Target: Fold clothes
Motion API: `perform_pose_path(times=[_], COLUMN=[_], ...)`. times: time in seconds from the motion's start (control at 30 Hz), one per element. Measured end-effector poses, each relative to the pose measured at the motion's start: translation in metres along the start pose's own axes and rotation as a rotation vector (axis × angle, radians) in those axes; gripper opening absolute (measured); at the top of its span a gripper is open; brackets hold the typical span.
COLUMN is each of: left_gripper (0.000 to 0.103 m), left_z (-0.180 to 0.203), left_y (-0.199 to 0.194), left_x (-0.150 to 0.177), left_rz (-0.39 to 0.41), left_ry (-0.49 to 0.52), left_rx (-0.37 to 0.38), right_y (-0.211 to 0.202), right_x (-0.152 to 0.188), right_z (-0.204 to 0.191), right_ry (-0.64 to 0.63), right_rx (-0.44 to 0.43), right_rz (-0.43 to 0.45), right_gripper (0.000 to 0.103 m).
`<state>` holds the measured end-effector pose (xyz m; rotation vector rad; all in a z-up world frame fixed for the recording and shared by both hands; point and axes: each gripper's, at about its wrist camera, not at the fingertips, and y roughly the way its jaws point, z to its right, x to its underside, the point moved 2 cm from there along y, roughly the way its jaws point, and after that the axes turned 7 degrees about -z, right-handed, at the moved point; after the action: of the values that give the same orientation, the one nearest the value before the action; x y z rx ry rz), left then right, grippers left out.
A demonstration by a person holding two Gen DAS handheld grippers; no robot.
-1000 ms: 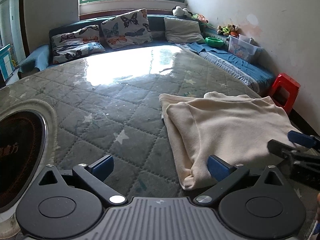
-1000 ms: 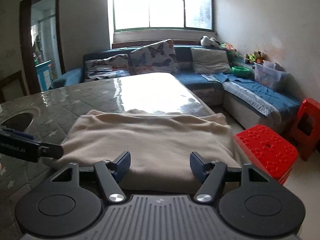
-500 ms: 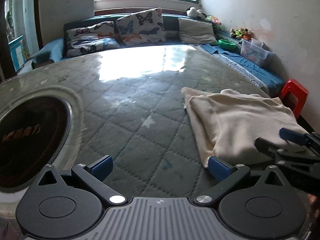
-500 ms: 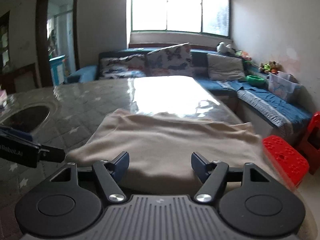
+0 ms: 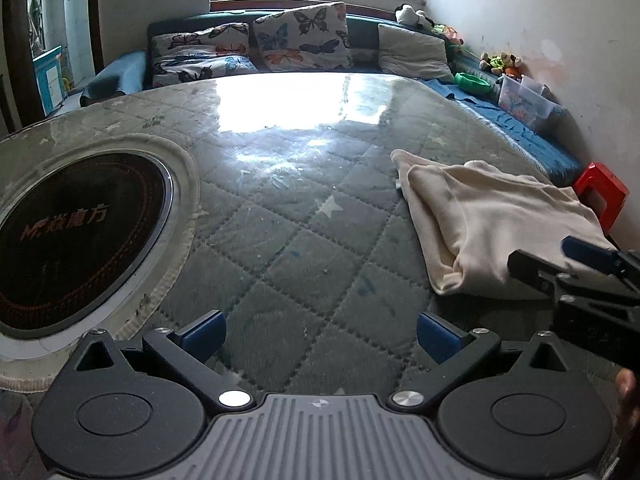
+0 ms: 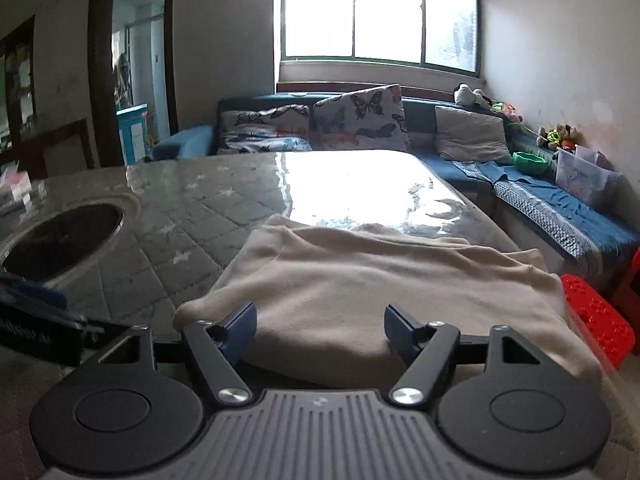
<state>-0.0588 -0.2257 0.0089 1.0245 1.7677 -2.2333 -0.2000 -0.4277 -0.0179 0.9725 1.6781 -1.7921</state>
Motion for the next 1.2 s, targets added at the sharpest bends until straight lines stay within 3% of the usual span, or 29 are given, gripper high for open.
perform_pose_path(times=[0.23,0.3,0.6,1.2], left_gripper=[0.103,0.103,0.103,0.103], left_z=[0.003,0.003,0.006,0.026], left_y=[-0.005,-0.007,-0.014,-0.029], left_x=[0.006,0.009,0.020,0.036], left_rz=[0.001,0.003,0.009,0.032], left_ry=[0.014,0.019,0.031,0.071], left_rx=[-0.004,-0.008,-0.014,-0.008], right_y=[-0.012,-0.014,-0.025,-0.038], right_x=[0.005,0.008,0.019,0.042], right_z=[0.002,0.004,0.011,0.013], right_ry=[0.041,0.064,0.135,0.213], right_rx=[0.026,0.032,0.064,0.102], right_rz=[-0.020,-0.026,-0.047,-0.075], right_gripper=[0.086,0.093,0.100,0.103])
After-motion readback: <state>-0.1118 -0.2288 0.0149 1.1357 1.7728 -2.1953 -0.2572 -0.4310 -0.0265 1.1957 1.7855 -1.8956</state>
